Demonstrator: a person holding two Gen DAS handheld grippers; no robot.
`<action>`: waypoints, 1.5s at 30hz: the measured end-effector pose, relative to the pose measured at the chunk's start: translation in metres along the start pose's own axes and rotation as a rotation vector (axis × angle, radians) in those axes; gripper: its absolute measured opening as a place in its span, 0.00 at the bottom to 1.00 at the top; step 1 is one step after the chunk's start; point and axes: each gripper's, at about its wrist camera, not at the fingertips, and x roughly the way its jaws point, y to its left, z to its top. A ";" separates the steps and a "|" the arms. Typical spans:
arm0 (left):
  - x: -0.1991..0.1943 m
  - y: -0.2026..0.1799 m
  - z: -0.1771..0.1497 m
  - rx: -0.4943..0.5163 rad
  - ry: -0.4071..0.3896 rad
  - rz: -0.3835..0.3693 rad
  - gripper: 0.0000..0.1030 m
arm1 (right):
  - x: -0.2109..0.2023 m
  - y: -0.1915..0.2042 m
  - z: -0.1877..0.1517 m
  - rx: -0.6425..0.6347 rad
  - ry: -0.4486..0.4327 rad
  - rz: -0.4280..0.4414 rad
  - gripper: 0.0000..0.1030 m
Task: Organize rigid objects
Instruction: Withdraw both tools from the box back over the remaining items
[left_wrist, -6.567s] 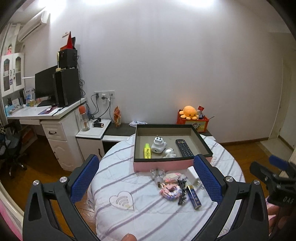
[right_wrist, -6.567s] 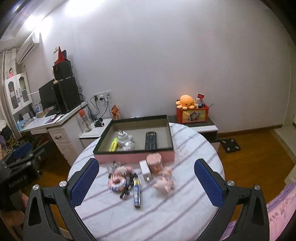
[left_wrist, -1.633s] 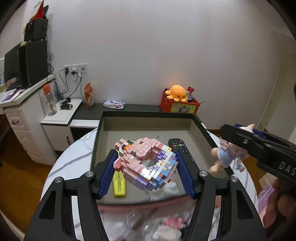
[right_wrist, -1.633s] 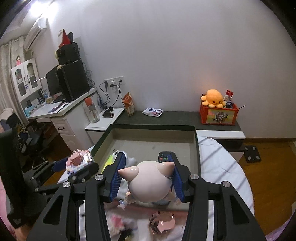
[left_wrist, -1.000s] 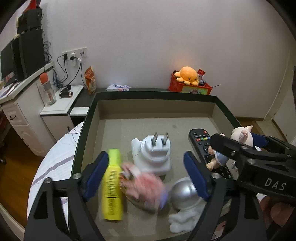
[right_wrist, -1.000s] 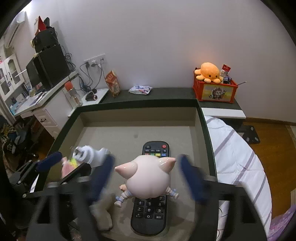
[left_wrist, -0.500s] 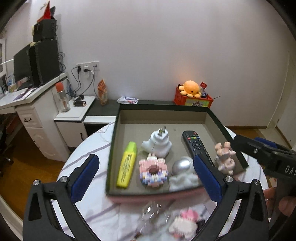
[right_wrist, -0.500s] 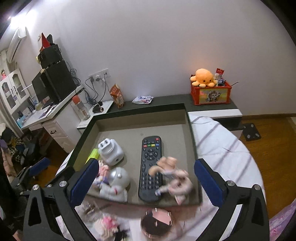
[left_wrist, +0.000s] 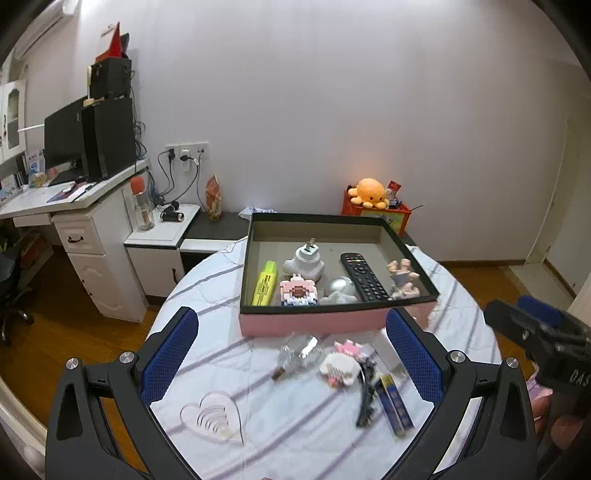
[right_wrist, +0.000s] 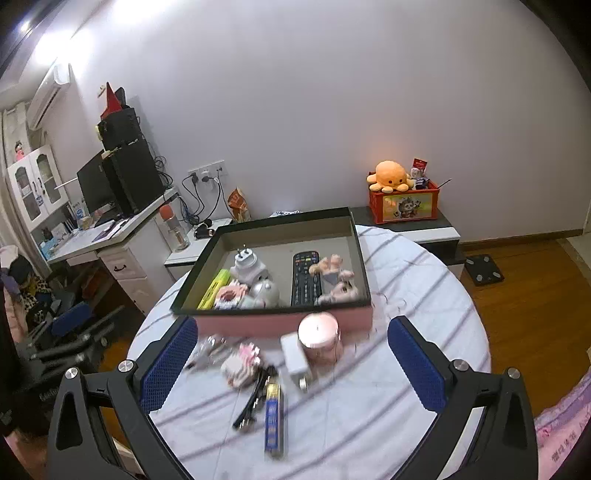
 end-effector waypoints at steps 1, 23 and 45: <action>-0.006 -0.001 -0.002 0.002 0.001 0.000 1.00 | -0.006 0.001 -0.004 -0.003 0.000 0.001 1.00; -0.083 -0.013 -0.047 -0.008 -0.012 0.001 1.00 | -0.078 0.026 -0.065 -0.054 -0.033 -0.018 1.00; -0.066 -0.001 -0.058 -0.041 0.030 0.005 1.00 | -0.060 0.010 -0.068 -0.027 0.016 -0.055 1.00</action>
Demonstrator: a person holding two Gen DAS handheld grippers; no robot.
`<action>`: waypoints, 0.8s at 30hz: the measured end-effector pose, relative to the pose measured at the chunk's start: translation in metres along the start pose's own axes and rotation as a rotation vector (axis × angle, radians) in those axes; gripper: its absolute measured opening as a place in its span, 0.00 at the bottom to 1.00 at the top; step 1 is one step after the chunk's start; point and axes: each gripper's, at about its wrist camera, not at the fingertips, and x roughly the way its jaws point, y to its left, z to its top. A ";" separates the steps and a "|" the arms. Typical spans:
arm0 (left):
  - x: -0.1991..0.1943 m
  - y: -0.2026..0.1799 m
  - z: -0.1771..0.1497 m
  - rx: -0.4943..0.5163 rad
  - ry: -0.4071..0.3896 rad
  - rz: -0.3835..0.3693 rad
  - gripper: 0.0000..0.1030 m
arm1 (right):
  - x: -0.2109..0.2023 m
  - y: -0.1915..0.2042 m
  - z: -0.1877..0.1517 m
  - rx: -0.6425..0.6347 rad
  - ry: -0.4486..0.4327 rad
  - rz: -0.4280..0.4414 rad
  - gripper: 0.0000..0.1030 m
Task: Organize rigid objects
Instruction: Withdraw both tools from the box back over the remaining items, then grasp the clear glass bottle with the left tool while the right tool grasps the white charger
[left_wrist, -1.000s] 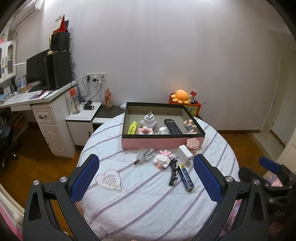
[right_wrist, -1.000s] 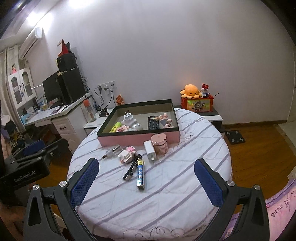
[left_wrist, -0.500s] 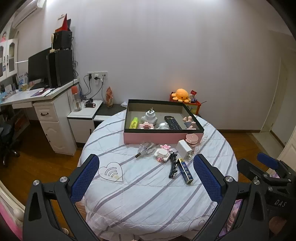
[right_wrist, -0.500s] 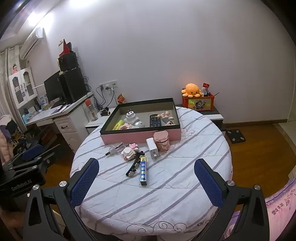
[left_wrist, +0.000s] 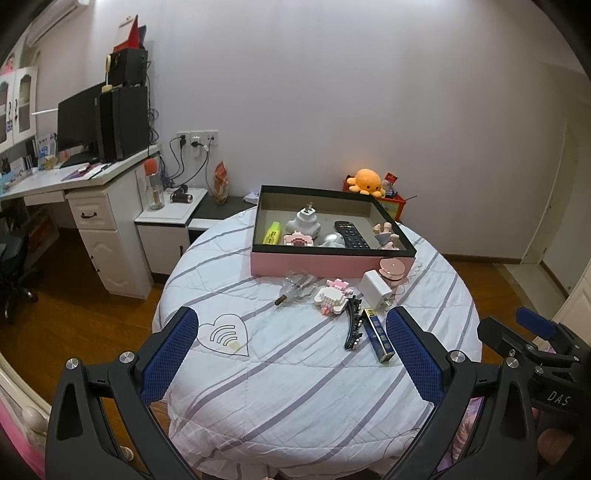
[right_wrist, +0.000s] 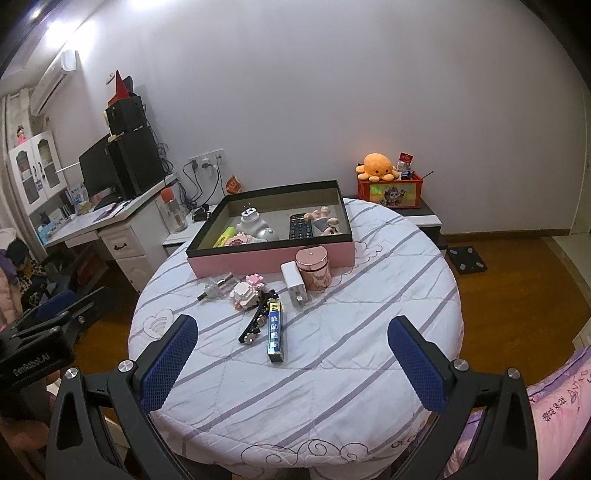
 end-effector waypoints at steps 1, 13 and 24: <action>0.002 0.000 0.000 0.000 0.003 0.000 1.00 | 0.001 0.000 0.000 0.001 0.001 0.000 1.00; 0.008 0.003 -0.004 0.001 0.020 0.008 1.00 | 0.009 -0.002 0.000 -0.001 0.019 -0.002 1.00; 0.045 0.006 -0.006 0.010 0.070 0.020 1.00 | 0.035 -0.008 -0.002 0.009 0.068 -0.009 1.00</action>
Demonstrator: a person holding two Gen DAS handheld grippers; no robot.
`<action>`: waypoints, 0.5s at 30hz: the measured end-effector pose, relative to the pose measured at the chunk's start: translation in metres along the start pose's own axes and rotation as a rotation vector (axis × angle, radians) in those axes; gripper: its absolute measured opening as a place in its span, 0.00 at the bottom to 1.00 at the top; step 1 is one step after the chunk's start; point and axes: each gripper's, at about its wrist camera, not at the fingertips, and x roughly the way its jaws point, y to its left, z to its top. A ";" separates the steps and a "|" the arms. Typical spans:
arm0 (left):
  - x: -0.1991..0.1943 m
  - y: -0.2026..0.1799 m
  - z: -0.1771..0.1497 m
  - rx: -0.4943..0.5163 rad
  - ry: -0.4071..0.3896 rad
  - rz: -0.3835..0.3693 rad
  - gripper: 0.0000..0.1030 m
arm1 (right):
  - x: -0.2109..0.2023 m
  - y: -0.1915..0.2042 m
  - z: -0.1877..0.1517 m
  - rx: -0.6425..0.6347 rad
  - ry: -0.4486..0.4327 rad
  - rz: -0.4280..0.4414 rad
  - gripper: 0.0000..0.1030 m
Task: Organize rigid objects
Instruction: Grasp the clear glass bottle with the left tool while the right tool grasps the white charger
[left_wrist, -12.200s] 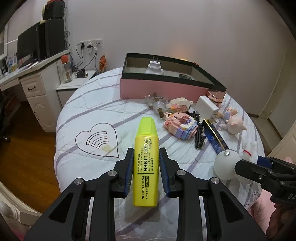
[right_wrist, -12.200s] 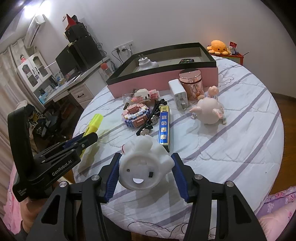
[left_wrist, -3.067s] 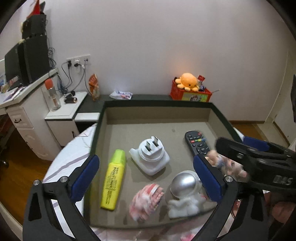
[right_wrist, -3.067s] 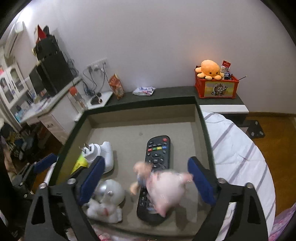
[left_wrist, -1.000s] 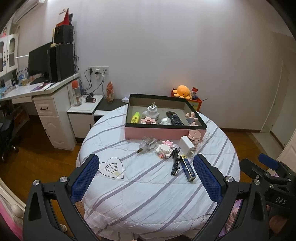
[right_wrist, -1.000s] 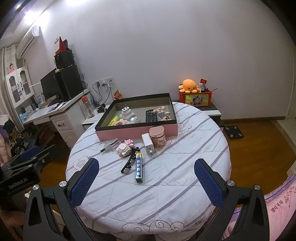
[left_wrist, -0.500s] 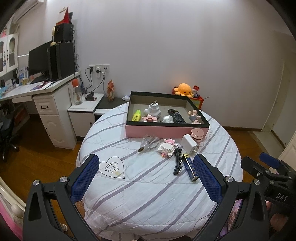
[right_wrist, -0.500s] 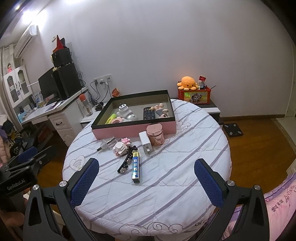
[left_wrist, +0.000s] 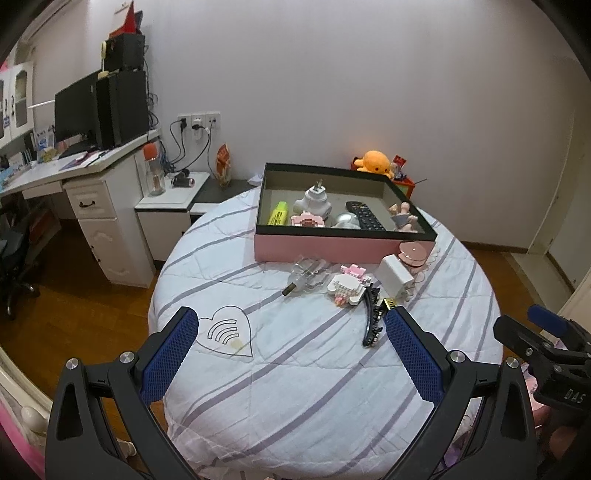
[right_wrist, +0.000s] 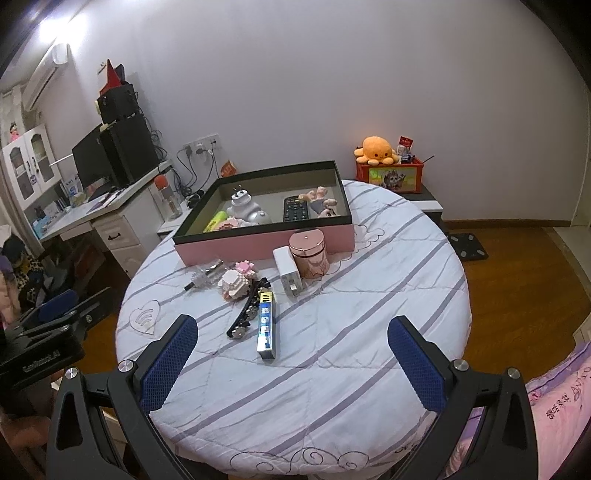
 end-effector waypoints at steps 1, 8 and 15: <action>0.003 0.000 0.001 0.001 0.003 0.000 1.00 | 0.002 -0.001 0.000 0.001 0.003 -0.001 1.00; 0.035 -0.003 0.011 0.027 0.017 0.000 1.00 | 0.034 -0.010 0.009 0.012 0.045 -0.021 1.00; 0.098 -0.005 0.013 0.096 0.076 0.043 1.00 | 0.087 -0.016 0.018 0.011 0.123 -0.018 1.00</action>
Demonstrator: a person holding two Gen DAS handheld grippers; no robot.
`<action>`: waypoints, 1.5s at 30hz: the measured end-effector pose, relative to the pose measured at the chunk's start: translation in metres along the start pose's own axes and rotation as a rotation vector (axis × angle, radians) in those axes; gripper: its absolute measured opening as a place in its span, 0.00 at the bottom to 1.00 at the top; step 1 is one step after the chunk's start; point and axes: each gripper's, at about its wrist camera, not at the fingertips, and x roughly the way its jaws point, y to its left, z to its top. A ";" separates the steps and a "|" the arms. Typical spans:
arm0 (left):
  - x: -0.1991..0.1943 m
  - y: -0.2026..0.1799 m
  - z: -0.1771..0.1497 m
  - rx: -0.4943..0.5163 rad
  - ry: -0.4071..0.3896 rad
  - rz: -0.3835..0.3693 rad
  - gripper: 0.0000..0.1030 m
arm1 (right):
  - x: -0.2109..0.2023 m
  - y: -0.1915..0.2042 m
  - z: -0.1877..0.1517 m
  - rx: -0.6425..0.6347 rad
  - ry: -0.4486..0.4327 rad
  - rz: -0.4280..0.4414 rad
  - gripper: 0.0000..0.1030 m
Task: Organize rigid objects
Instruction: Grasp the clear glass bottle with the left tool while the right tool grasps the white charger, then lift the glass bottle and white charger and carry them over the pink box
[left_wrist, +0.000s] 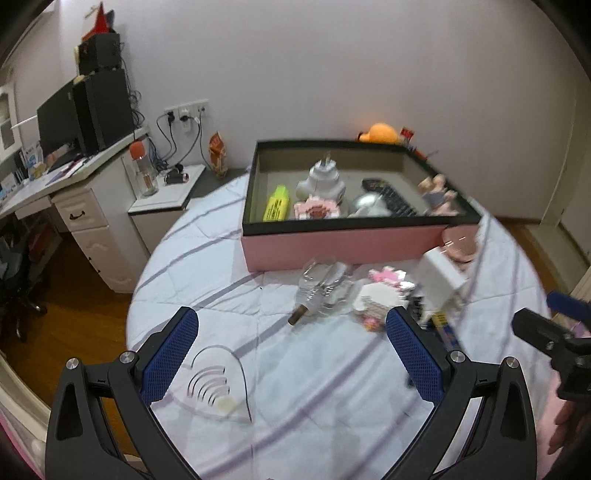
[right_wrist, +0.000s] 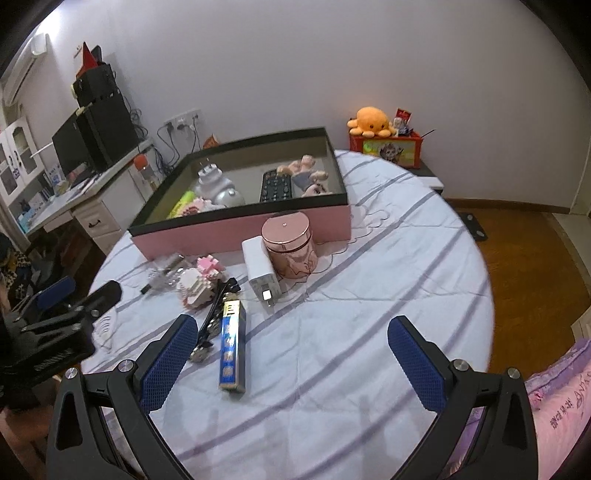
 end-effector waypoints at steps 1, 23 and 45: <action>0.009 0.000 0.001 0.004 0.016 -0.001 0.99 | 0.007 -0.001 0.002 0.002 0.010 0.002 1.00; 0.094 -0.001 0.019 0.007 0.148 -0.135 0.84 | 0.075 0.002 0.023 -0.005 0.106 0.067 0.74; 0.094 0.007 0.018 -0.023 0.127 -0.127 0.49 | 0.081 0.016 0.023 -0.031 0.129 0.198 0.50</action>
